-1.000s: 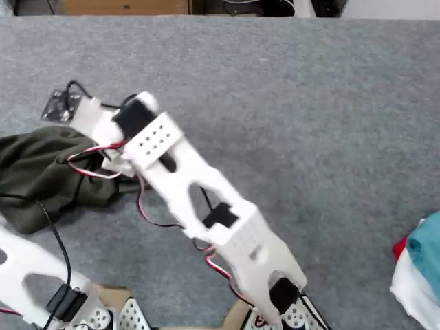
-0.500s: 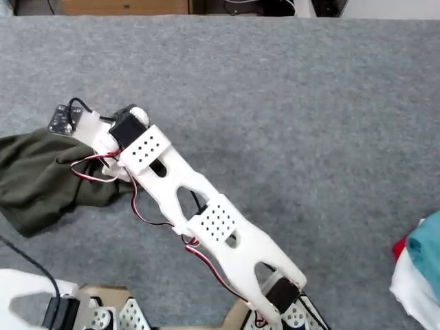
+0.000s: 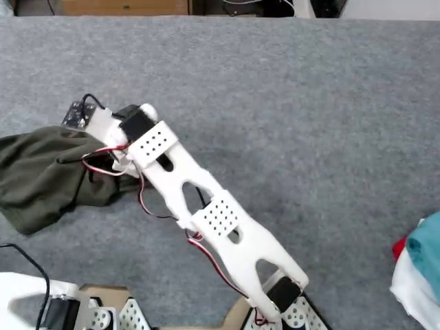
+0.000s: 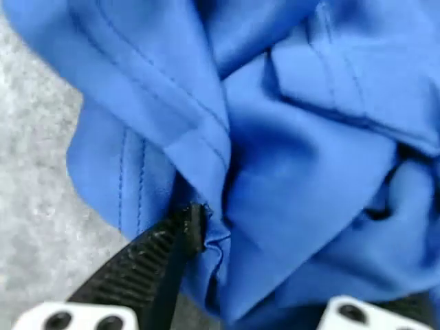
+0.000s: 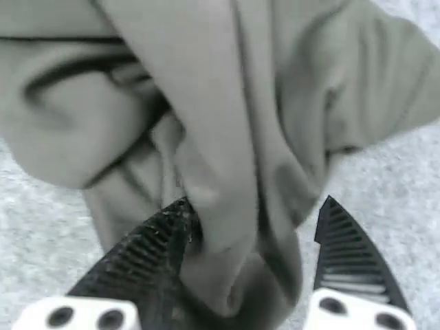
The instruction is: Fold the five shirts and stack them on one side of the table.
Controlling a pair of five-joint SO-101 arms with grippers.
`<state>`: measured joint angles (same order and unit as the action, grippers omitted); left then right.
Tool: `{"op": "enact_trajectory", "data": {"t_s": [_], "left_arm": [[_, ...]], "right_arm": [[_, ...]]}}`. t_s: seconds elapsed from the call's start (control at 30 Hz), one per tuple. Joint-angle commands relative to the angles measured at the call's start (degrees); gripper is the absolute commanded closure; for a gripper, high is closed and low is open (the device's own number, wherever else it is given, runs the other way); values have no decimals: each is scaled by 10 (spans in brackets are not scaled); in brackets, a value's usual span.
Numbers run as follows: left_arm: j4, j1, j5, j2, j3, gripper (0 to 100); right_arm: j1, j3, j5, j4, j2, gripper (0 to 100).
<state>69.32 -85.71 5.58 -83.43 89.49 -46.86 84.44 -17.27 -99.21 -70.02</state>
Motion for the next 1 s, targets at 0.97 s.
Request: {"op": "enact_trajectory", "data": {"t_s": [0.97], "left_arm": [[316,367,94,172,57,982]], "right_arm": [[25,22,5,-12,-1,717]]}}
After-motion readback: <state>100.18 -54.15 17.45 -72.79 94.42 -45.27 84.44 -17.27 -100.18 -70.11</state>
